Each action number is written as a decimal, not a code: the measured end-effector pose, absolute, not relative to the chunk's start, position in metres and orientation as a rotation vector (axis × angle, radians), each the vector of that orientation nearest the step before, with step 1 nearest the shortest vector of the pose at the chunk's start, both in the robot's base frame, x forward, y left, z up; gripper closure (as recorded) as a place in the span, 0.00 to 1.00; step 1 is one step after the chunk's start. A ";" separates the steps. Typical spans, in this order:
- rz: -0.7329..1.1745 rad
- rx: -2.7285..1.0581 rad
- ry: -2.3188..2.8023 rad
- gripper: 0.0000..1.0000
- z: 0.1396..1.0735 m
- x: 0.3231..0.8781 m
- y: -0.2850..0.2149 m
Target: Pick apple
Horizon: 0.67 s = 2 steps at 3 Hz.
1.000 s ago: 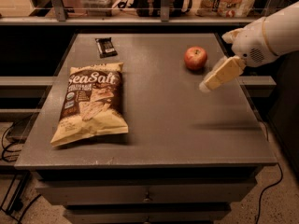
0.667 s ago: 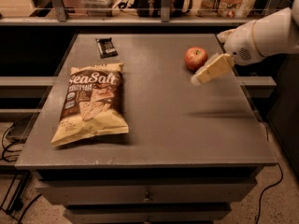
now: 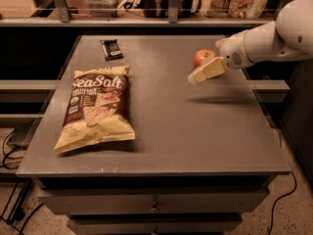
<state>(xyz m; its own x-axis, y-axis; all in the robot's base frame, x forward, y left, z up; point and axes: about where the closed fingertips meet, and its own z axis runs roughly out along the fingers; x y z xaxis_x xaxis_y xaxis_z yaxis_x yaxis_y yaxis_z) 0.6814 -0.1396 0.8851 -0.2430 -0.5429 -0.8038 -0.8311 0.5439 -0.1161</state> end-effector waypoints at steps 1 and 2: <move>0.469 -1.065 1.932 0.00 0.869 0.709 -0.136; 0.496 -1.037 1.943 0.00 0.855 0.727 -0.136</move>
Offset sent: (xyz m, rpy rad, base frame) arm 0.0664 -0.0020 -0.0419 0.0978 0.0513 -0.0558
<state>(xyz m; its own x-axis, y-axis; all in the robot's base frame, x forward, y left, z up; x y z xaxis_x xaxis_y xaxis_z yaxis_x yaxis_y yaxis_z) 0.7268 -0.1355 0.8552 -0.2890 -0.4758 -0.8307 -0.8159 0.5764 -0.0463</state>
